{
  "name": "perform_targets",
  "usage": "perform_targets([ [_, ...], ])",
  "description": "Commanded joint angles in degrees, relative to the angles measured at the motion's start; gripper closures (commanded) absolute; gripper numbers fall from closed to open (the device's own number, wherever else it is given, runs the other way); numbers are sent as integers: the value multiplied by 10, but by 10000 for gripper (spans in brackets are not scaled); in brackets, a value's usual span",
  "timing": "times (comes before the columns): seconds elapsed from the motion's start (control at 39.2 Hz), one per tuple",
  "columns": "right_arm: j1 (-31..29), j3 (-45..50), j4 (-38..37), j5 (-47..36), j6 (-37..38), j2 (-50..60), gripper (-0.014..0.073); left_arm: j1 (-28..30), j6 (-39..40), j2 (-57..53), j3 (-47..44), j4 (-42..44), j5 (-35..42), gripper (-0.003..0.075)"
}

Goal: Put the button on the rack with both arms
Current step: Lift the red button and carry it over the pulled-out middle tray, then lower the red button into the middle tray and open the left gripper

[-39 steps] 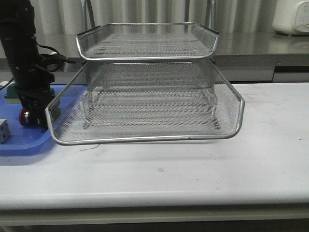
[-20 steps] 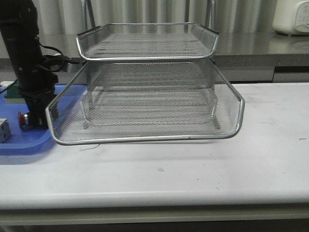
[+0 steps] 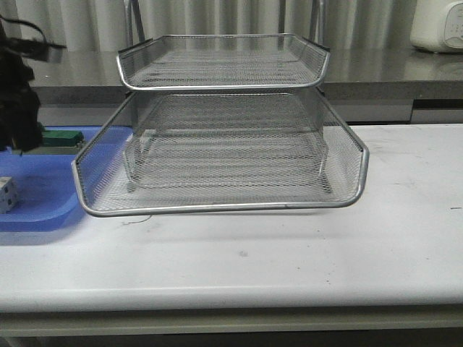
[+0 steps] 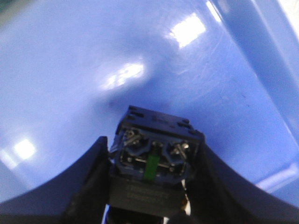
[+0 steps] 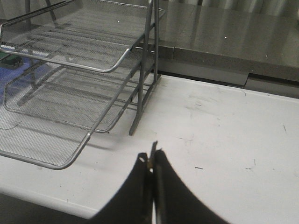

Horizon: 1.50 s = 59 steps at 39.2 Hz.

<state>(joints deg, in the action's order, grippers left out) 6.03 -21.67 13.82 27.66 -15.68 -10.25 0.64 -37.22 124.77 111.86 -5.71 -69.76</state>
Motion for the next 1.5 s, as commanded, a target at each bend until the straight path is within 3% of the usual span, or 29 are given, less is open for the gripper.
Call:
perform_targets([
  [0.0,1,-15,5,-45,-1,-6,704,7,33,-83,13,-18,-43,616],
  [0.18,1,-15,5,-45,-1,-6,704,-6,41,-158,-8,-32,-43,616],
  [0.43,1,-15,5,-45,-1,-6,704,-68,41,-253,-58,-32,-43,616],
  [0.69,1,-15,5,-45,-1,-6,704,-196,41,-267,-65,-89,-40,616],
  [1.02,1,-15,5,-45,-1,-6,704,-337,41,-193,-65,-78,13,616],
  [1.22,1,-15,5,-45,-1,-6,704,-349,41,-148,-65,-71,79,612],
  [1.38,1,-15,5,-45,-1,-6,704,-349,42,-126,-65,-61,88,609],
  [1.48,1,-15,5,-45,-1,-6,704,-349,42,-114,-65,-56,93,557],
])
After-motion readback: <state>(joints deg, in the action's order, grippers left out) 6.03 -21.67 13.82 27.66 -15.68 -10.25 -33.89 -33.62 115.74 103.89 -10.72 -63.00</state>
